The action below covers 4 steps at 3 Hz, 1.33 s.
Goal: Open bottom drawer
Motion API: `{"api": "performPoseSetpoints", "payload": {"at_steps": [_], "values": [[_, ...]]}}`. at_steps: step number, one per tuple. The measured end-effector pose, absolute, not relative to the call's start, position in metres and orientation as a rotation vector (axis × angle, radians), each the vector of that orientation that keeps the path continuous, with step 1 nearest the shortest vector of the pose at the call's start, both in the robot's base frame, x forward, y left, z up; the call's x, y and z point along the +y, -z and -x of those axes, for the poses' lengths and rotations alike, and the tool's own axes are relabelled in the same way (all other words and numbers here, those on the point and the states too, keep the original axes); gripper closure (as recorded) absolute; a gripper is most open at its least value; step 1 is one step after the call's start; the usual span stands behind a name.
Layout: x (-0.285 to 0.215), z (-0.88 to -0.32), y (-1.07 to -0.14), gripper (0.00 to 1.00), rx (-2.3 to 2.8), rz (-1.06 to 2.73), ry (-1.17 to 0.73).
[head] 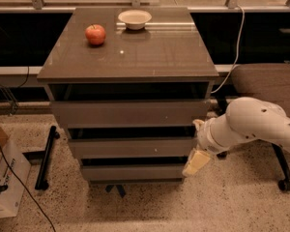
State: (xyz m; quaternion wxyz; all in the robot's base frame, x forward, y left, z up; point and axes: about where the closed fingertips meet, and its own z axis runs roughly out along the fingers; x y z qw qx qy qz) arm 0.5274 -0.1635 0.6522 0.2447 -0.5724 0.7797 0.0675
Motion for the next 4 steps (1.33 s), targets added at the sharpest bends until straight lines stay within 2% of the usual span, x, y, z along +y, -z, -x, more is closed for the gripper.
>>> {"api": "performPoseSetpoints", "payload": {"at_steps": [2, 4], "values": [[-0.158, -0.540, -0.590, 0.00, 2.137, 1.580, -0.168], [-0.169, -0.548, -0.511, 0.00, 2.157, 1.557, -0.298]]}}
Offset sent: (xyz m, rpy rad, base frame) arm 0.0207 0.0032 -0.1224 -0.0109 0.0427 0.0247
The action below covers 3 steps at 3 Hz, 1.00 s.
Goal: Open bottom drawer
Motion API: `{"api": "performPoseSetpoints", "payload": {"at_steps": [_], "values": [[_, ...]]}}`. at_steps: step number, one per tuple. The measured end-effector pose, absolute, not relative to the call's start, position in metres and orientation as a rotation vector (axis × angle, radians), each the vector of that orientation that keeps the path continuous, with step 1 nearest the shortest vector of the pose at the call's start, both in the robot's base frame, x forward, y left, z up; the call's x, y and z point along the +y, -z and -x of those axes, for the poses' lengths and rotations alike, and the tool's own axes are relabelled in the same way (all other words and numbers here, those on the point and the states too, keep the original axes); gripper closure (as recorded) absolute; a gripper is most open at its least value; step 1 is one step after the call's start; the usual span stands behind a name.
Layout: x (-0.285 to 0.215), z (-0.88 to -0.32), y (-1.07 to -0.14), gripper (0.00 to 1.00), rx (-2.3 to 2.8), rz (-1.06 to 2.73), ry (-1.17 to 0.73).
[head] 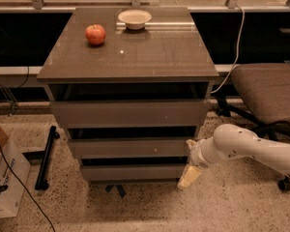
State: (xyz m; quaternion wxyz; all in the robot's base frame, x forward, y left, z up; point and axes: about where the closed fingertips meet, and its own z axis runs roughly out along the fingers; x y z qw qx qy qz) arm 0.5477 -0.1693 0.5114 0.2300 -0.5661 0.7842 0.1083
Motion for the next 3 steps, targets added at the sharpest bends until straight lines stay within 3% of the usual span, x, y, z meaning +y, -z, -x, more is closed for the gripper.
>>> {"api": "performPoseSetpoints", "payload": {"at_steps": [3], "values": [[-0.182, -0.558, -0.446, 0.00, 2.160, 1.549, -0.485]]}}
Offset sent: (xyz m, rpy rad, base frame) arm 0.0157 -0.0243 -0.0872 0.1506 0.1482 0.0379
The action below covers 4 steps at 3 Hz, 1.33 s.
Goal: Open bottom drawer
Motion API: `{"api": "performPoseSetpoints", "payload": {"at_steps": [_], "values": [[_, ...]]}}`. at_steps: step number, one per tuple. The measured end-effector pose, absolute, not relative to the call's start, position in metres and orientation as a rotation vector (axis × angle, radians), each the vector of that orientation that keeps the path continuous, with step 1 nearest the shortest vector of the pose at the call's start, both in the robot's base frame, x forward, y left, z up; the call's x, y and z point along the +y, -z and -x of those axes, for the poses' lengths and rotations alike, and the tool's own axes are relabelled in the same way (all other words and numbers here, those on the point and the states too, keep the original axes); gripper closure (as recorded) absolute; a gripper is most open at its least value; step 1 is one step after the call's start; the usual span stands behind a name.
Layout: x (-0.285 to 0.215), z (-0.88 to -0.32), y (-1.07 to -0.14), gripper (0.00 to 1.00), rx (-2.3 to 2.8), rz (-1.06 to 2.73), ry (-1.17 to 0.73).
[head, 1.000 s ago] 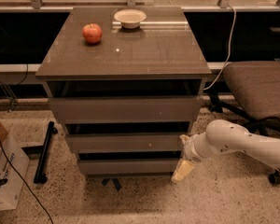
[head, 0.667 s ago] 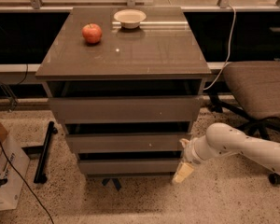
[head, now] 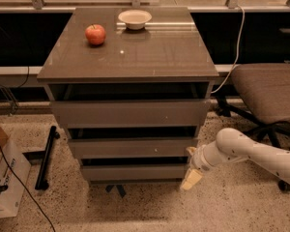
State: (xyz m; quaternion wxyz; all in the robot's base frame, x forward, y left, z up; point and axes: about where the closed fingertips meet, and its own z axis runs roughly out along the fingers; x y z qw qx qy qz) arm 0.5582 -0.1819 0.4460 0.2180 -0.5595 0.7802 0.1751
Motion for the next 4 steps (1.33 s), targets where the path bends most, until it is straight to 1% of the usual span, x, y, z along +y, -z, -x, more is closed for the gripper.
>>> {"api": "performPoseSetpoints", "payload": {"at_steps": [2, 4], "values": [[-0.162, -0.570, -0.408, 0.00, 2.139, 1.588, -0.490], [-0.165, -0.578, -0.351, 0.00, 2.197, 1.547, -0.537]]}}
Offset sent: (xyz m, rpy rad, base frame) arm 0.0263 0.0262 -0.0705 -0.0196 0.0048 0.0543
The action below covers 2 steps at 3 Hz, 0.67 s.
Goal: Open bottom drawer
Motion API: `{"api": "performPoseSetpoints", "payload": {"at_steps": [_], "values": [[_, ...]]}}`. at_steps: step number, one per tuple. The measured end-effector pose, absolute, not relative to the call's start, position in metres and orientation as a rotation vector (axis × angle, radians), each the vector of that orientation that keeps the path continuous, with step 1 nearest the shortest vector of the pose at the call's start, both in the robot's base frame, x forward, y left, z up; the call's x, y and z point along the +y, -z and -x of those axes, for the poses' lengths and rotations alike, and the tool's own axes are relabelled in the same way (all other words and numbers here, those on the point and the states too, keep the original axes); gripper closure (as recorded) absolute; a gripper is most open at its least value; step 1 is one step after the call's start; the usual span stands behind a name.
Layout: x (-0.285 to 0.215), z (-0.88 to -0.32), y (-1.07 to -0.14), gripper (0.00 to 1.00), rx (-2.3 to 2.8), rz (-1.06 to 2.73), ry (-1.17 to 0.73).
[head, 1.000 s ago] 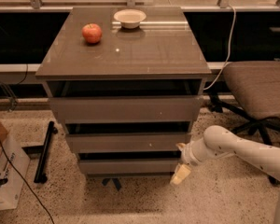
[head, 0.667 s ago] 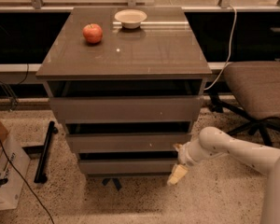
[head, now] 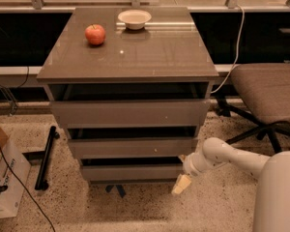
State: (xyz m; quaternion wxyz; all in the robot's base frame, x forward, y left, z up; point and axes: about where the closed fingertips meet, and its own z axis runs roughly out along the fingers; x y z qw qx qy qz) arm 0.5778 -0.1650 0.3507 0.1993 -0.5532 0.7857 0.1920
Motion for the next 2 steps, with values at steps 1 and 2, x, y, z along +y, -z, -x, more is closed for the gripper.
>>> {"api": "performPoseSetpoints", "payload": {"at_steps": [1, 2], "values": [[-0.168, -0.582, -0.324, 0.00, 2.231, 1.504, -0.574], [-0.167, -0.592, -0.300, 0.00, 2.248, 1.484, -0.608]]}}
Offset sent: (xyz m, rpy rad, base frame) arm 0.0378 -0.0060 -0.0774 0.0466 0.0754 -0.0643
